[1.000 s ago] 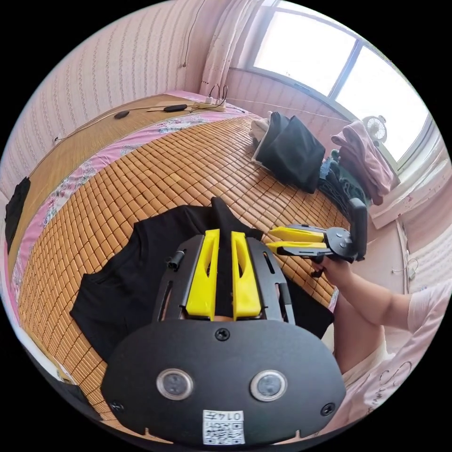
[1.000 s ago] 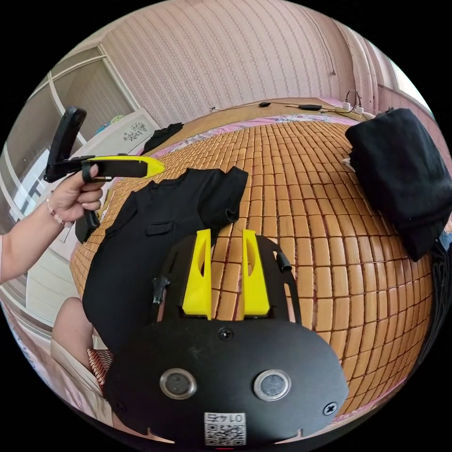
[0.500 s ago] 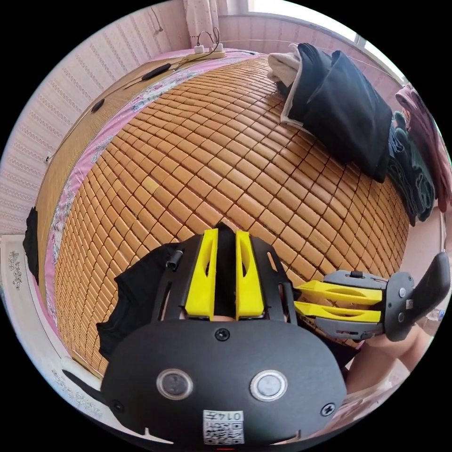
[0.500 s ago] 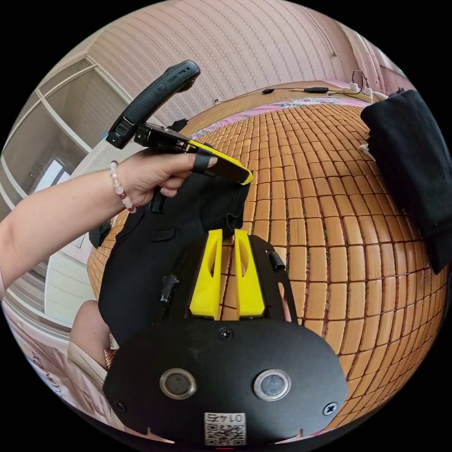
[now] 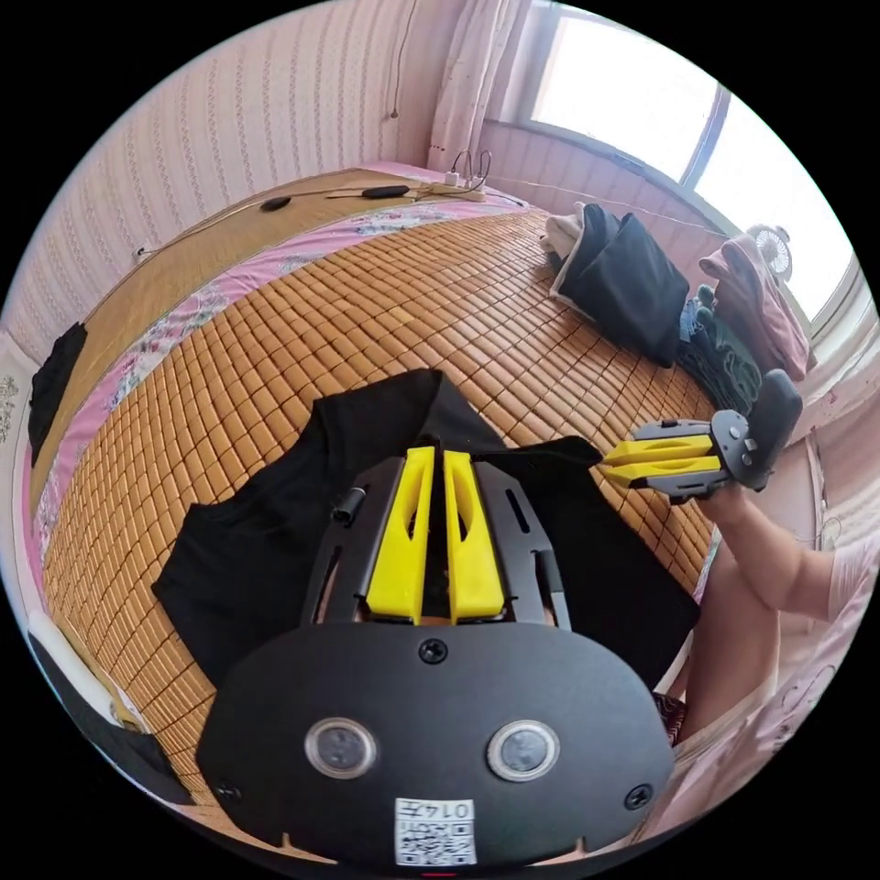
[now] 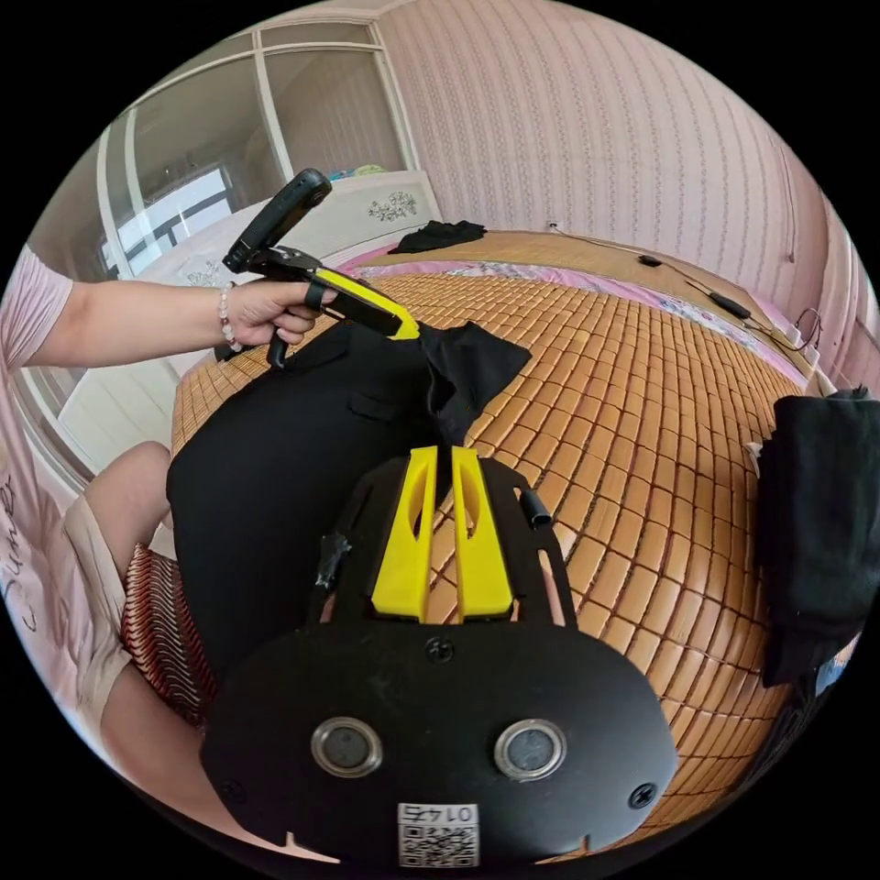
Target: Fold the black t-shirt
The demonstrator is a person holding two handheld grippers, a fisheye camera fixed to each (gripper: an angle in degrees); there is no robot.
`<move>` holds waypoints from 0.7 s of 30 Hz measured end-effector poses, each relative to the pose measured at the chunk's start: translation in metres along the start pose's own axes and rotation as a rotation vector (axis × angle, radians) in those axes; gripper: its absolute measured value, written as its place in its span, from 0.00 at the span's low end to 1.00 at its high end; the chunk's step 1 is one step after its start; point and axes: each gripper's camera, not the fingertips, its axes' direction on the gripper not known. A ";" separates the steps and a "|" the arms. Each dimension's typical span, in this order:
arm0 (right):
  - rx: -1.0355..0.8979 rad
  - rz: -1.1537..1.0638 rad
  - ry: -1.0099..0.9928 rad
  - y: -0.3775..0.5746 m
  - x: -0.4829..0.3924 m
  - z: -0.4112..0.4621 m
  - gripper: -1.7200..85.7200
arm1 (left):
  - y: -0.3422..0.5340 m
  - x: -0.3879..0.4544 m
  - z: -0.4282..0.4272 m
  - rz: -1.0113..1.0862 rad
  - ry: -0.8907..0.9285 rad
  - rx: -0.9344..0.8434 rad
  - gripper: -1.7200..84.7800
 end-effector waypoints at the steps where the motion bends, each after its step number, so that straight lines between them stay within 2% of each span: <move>1: -0.004 -0.011 -0.018 0.000 -0.001 0.002 0.06 | 0.012 -0.010 0.001 -0.033 -0.006 -0.025 0.05; 9: -0.043 -0.025 -0.011 -0.014 -0.013 0.020 0.10 | 0.003 -0.030 -0.003 -0.091 0.003 -0.025 0.08; 12: -0.059 -0.069 0.055 -0.020 -0.026 0.028 0.11 | -0.015 -0.029 0.023 -0.106 0.020 -0.105 0.10; 15: -0.063 -0.077 0.065 -0.025 -0.032 0.035 0.11 | -0.021 -0.029 0.058 -0.097 -0.011 -0.261 0.08; 17: -0.098 -0.099 0.007 -0.029 -0.035 0.042 0.11 | -0.023 -0.032 0.048 -0.106 -0.015 -0.226 0.03; 21: -0.178 -0.075 -0.027 -0.034 -0.029 0.053 0.11 | -0.020 -0.028 0.015 -0.070 -0.044 -0.145 0.01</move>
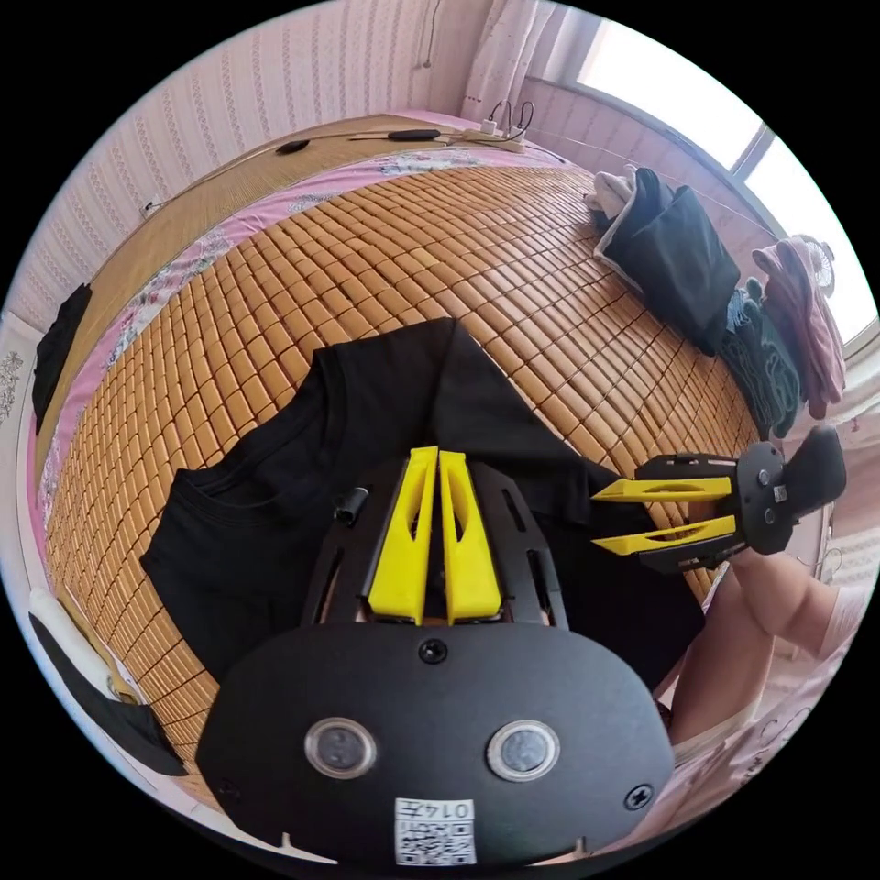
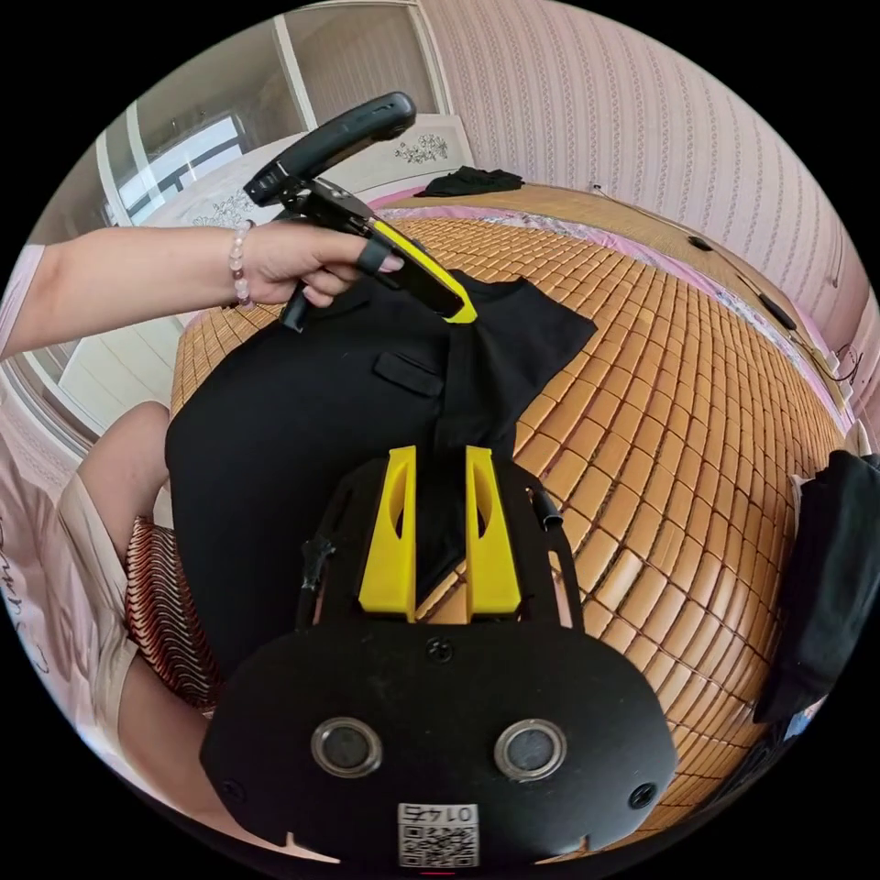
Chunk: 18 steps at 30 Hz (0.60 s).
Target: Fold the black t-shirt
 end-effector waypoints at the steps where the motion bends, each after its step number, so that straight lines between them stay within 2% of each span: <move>1: -0.007 0.014 -0.018 -0.001 0.004 0.001 0.11 | 0.004 -0.001 -0.006 0.014 -0.014 0.007 0.01; 7: -0.007 0.068 -0.107 -0.002 0.023 0.000 0.10 | 0.020 -0.022 0.003 -0.025 -0.007 -0.079 0.01; 14: 0.009 0.072 -0.109 0.000 0.028 -0.005 0.10 | 0.032 -0.044 -0.036 -0.086 0.046 -0.026 0.03; 18: 0.053 0.063 -0.160 0.005 0.033 -0.016 0.10 | 0.054 -0.063 -0.069 -0.085 0.016 0.004 0.05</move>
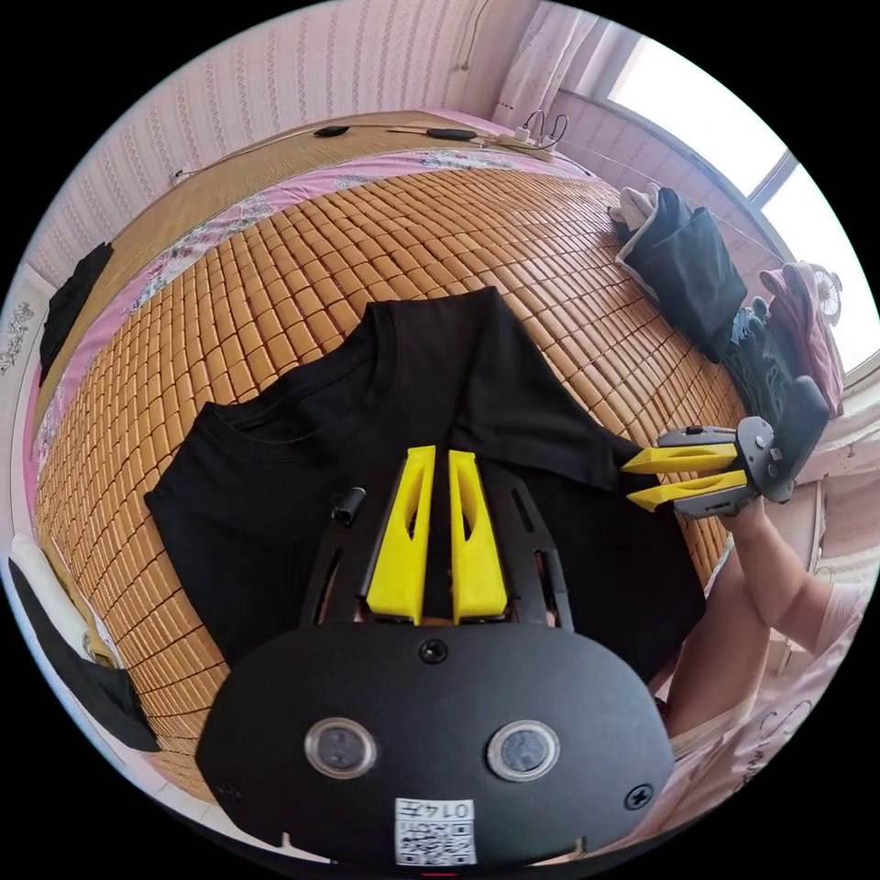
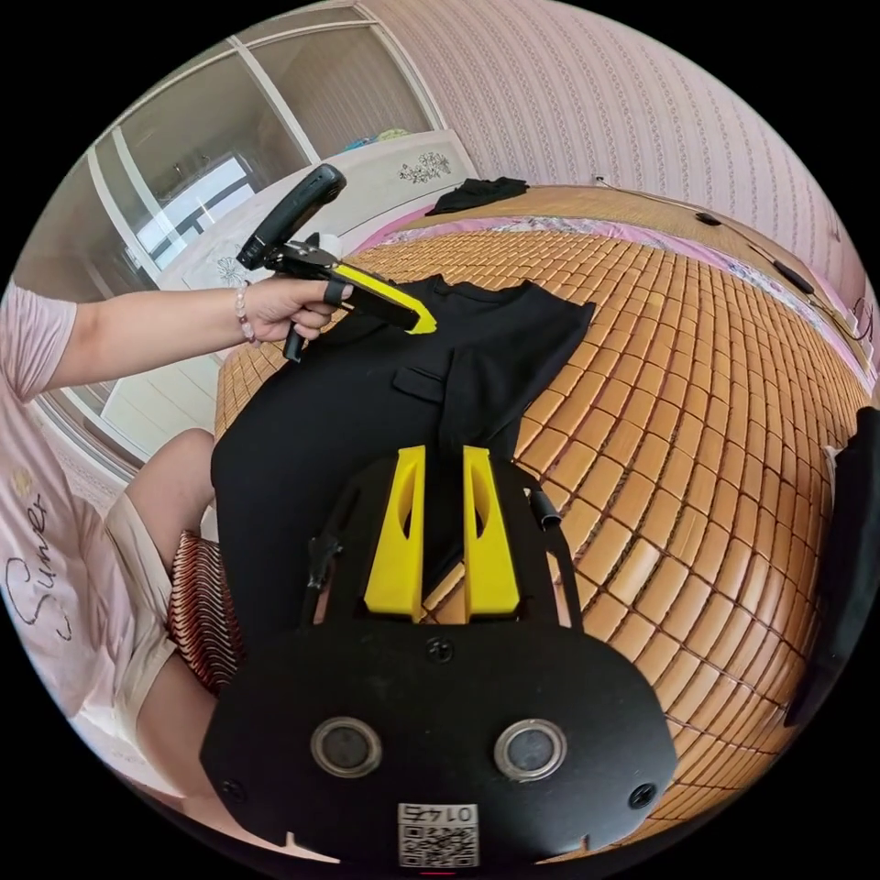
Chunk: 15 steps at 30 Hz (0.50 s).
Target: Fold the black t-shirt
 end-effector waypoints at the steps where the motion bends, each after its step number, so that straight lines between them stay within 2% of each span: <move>1: 0.016 0.017 -0.021 0.002 0.004 -0.007 0.10 | 0.011 -0.013 -0.014 -0.015 -0.002 0.021 0.06; 4: 0.100 0.082 -0.031 0.011 0.018 -0.024 0.11 | 0.049 -0.059 -0.052 -0.092 -0.009 0.076 0.07; 8: 0.144 0.168 0.047 0.017 0.030 -0.034 0.15 | 0.104 -0.137 -0.097 -0.244 -0.106 0.105 0.08; 15: 0.222 0.093 0.221 -0.034 0.035 -0.027 0.18 | 0.140 -0.229 -0.135 -0.405 -0.028 0.170 0.09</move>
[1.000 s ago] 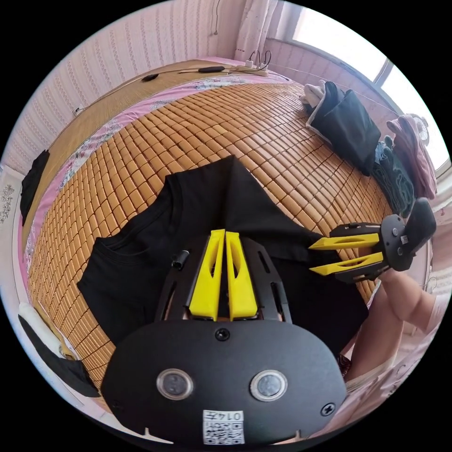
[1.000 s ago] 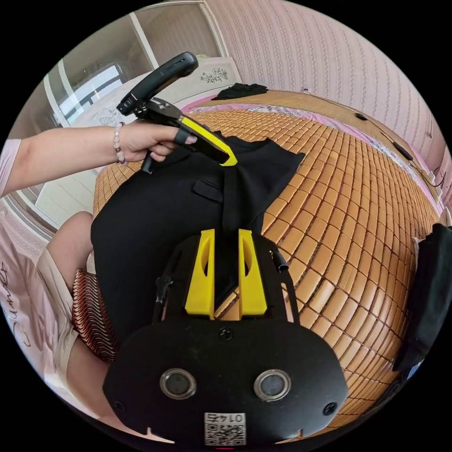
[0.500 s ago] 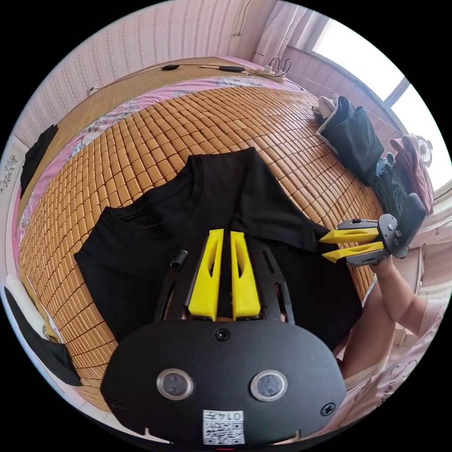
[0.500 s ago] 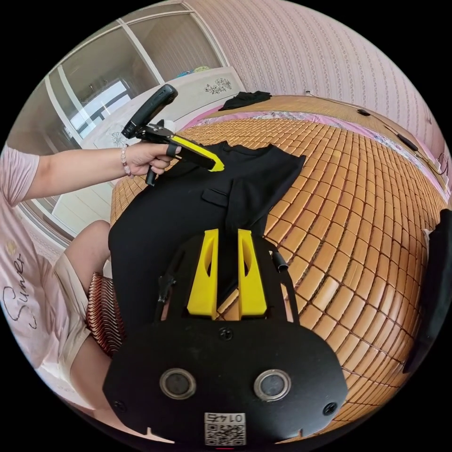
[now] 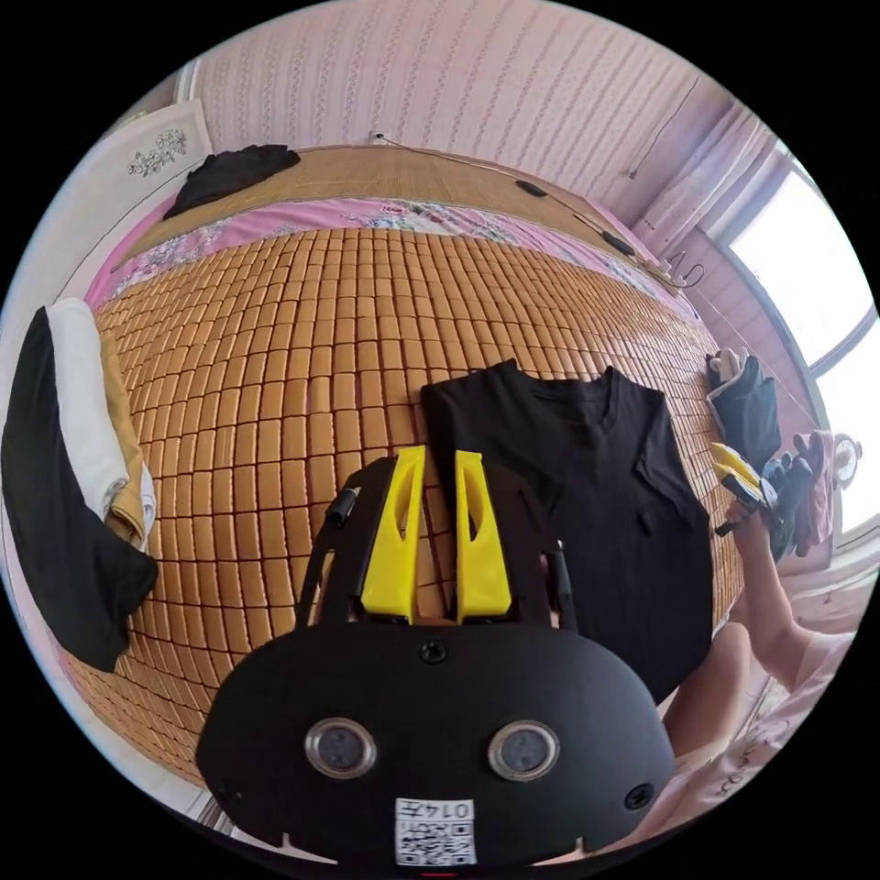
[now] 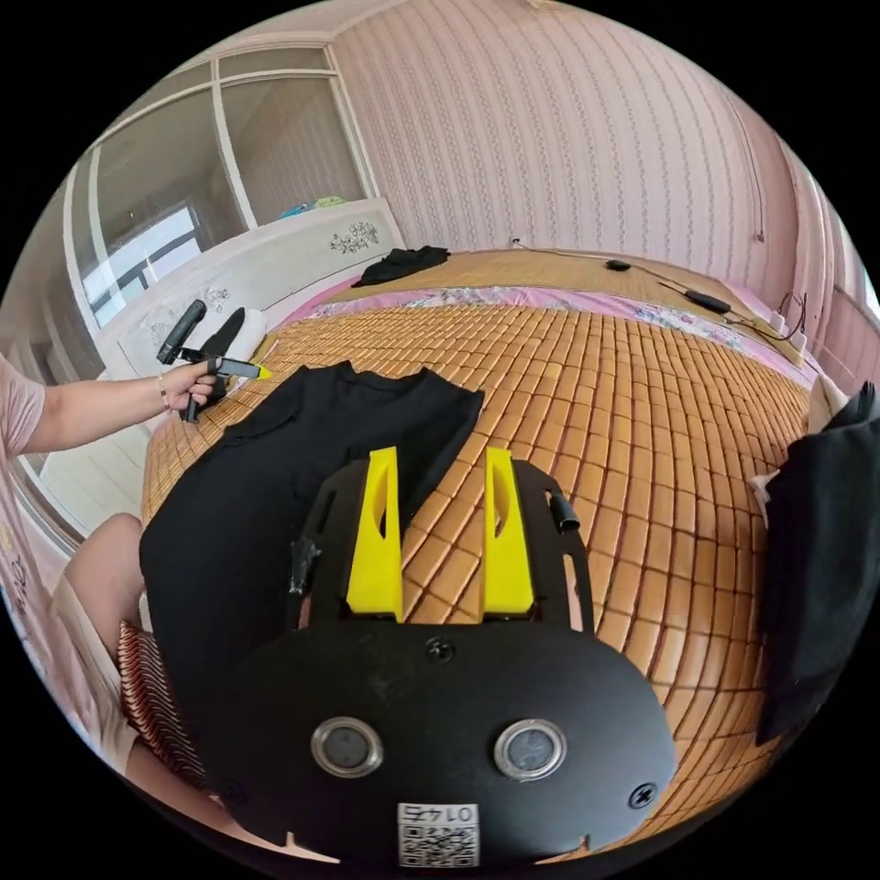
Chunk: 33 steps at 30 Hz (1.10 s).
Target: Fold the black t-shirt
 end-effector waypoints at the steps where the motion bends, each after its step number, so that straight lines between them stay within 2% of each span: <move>1: -0.031 0.011 0.019 -0.019 0.003 0.012 0.18 | -0.006 -0.005 -0.002 -0.004 0.010 0.012 0.10; 5: -0.188 0.067 0.013 -0.069 0.018 0.064 0.15 | -0.030 -0.022 0.011 -0.027 0.071 -0.051 0.14; 8: -0.341 0.064 0.010 -0.086 0.021 0.091 0.06 | -0.036 -0.033 0.009 -0.054 0.064 -0.051 0.10; 12: -0.270 0.051 -0.021 -0.100 0.020 0.081 0.04 | -0.042 -0.042 -0.009 -0.041 0.047 -0.053 0.02; 17: -0.265 0.047 0.125 -0.127 0.013 0.067 0.03 | -0.043 -0.049 -0.076 -0.098 0.126 0.189 0.01; 21: -0.195 0.034 0.140 -0.135 0.000 0.034 0.03 | -0.035 -0.045 -0.113 -0.074 0.113 0.238 0.01; 27: -0.103 -0.101 0.064 -0.100 -0.056 -0.065 0.03 | 0.026 -0.030 -0.198 0.068 0.209 0.280 0.01; 29: -0.085 -0.118 0.033 -0.064 -0.084 -0.113 0.03 | 0.076 -0.018 -0.237 0.163 0.203 0.271 0.01; 31: -0.070 -0.096 0.008 -0.029 -0.103 -0.145 0.03 | 0.124 -0.013 -0.261 0.187 0.208 0.246 0.01; 33: -0.060 0.016 -0.030 0.015 -0.114 -0.161 0.03 | 0.182 -0.010 -0.272 0.158 0.233 0.222 0.01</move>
